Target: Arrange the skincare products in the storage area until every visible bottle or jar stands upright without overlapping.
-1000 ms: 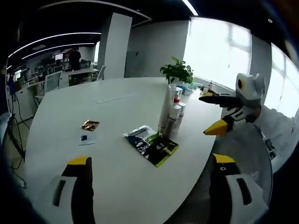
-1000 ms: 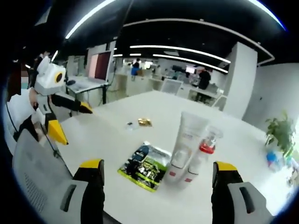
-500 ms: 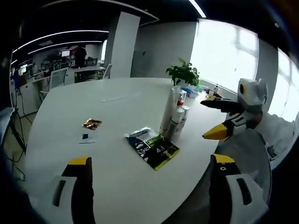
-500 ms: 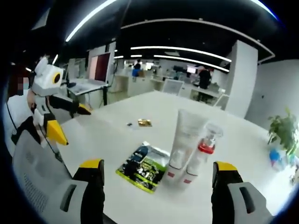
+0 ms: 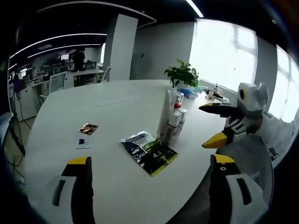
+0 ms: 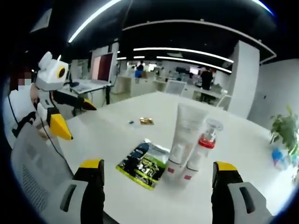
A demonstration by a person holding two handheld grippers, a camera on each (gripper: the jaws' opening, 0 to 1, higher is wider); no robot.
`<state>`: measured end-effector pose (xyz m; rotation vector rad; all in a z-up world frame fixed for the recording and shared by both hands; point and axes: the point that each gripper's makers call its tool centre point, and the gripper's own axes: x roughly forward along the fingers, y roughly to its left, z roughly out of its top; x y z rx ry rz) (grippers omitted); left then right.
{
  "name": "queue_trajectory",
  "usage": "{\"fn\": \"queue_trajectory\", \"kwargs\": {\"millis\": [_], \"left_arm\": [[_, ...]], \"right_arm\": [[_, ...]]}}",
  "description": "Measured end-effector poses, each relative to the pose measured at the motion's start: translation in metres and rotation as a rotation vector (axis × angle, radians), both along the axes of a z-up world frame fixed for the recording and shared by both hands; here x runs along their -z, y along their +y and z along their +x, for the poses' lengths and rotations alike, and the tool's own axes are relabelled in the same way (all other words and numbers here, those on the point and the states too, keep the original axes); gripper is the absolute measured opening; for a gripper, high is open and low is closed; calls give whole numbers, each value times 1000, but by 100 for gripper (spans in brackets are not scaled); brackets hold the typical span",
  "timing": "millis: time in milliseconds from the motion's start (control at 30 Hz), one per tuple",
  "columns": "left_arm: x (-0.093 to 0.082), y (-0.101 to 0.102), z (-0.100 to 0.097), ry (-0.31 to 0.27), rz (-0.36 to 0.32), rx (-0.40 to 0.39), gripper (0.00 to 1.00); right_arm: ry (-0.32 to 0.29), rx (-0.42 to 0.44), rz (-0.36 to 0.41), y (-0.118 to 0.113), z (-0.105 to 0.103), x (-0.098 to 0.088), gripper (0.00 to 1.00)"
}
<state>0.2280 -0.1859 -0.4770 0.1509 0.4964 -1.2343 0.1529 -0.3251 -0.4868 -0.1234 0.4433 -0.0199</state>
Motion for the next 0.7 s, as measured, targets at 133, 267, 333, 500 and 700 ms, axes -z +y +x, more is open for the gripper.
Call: {"fn": "queue_trajectory", "kwargs": {"millis": [133, 267, 333, 500, 700], "left_arm": [[0, 2, 1, -5, 6, -7, 99], [1, 3, 1, 0, 6, -3, 99], [4, 2, -2, 8, 16, 5, 99], [3, -1, -2, 1, -5, 9, 99], [4, -5, -6, 13, -6, 29, 99]], "right_arm": [[-6, -2, 9, 2, 2, 1, 100], [-2, -7, 15, 4, 2, 2, 100], [2, -7, 15, 3, 2, 3, 100], [8, -3, 13, 2, 1, 5, 100], [17, -5, 11, 2, 1, 8, 100]]}}
